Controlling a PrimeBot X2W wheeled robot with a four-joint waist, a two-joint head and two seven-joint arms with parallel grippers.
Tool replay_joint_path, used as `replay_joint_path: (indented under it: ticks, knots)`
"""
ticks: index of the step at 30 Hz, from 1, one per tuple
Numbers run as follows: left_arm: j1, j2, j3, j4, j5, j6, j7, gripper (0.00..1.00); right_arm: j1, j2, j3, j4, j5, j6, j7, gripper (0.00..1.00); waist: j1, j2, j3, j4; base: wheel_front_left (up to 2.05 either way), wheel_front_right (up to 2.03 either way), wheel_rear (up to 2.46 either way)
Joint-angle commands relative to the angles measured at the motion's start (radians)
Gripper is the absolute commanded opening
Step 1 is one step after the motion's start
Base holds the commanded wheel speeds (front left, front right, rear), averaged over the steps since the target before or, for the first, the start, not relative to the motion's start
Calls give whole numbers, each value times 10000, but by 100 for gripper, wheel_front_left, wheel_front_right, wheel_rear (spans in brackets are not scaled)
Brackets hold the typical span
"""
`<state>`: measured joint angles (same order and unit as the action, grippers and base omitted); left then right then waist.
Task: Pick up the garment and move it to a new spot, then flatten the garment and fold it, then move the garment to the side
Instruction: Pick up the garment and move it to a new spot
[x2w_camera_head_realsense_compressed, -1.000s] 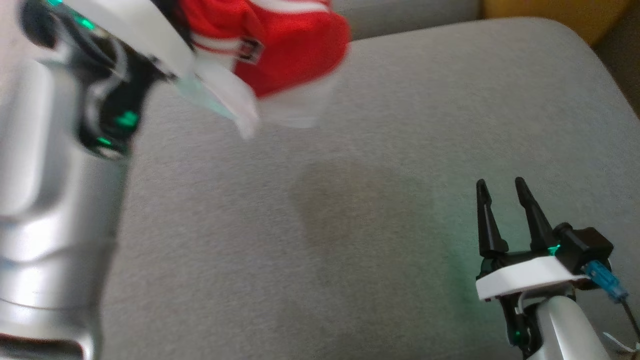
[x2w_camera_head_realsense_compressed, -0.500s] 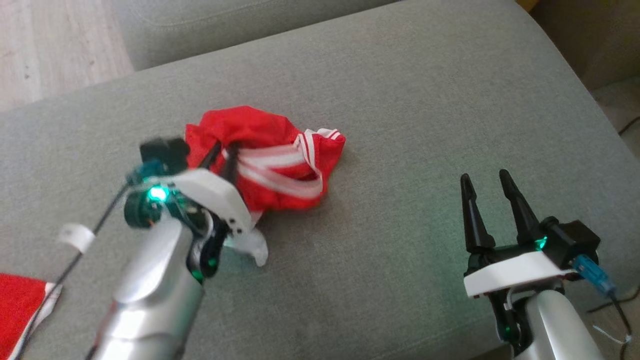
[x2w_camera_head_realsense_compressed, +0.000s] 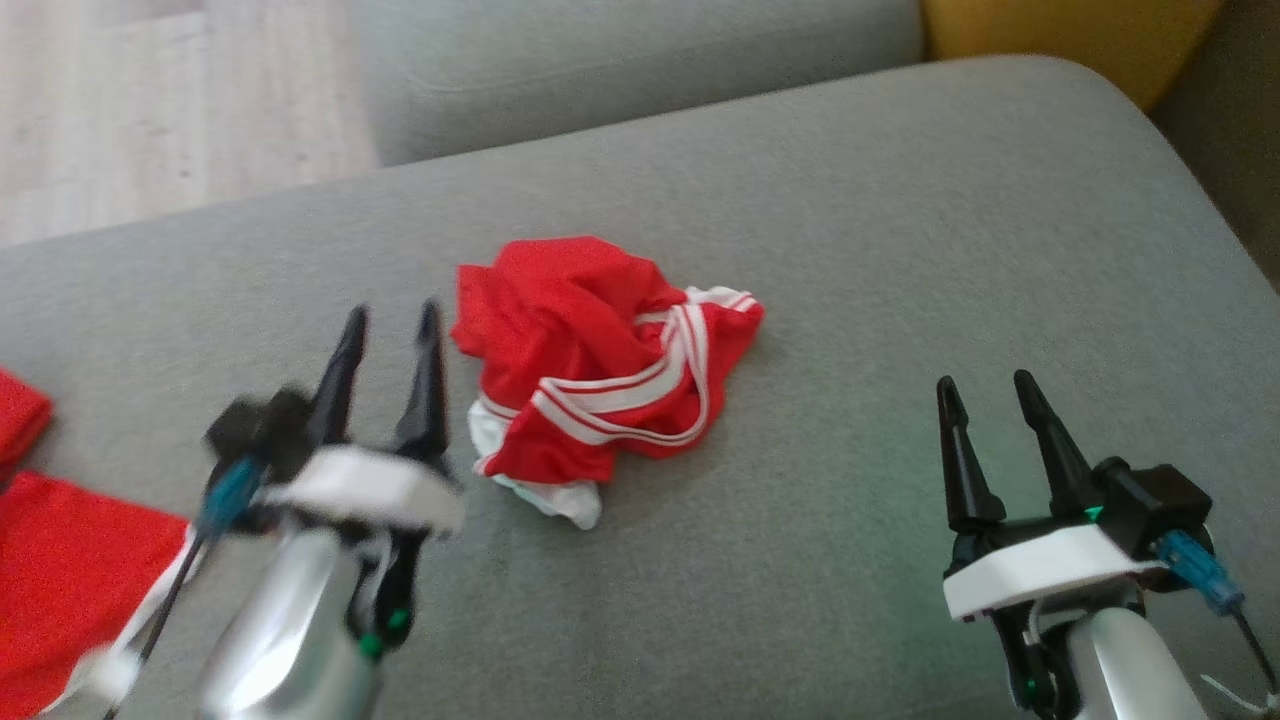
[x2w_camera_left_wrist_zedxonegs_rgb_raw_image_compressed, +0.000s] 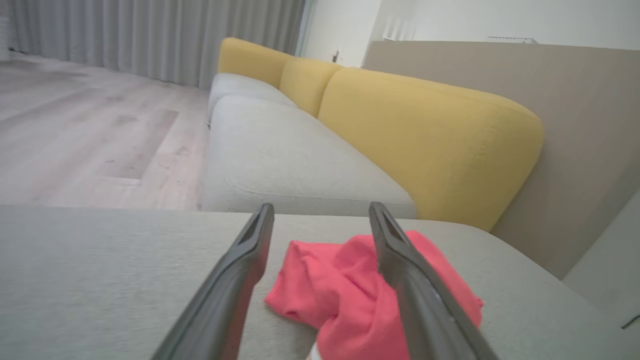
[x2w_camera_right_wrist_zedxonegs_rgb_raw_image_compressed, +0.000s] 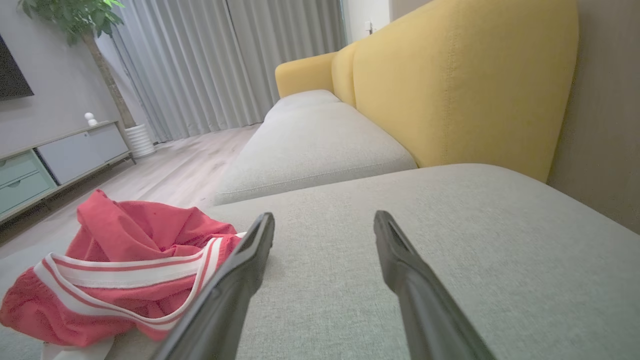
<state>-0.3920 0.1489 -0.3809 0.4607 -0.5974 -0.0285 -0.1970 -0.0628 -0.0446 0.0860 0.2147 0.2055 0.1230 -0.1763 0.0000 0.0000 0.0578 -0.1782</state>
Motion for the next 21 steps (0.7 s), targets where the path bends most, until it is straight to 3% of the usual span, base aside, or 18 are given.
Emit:
replay_joint_path:
  ticks: [1,6,10,21]
  knots:
    - [-18,385,485,-472,147,90,-197,100,-176,-56,170,-414,-109,77,37,100,0,0,-234,304,0,0,0]
    - [1275,967,930,-1427,637,519,-571,100,7,-56,138,-593,-273,77,283,100,0,0,-439,692,0,0,0]
    - [2320,1074,1442,-2043,714,754,-633,100,147,-56,150,-715,-288,77,432,100,0,0,-549,823,0,0,0]
    - [3354,898,2007,-2878,1093,723,-645,100,283,-56,220,-831,-202,77,623,100,0,0,-572,789,0,0,0]
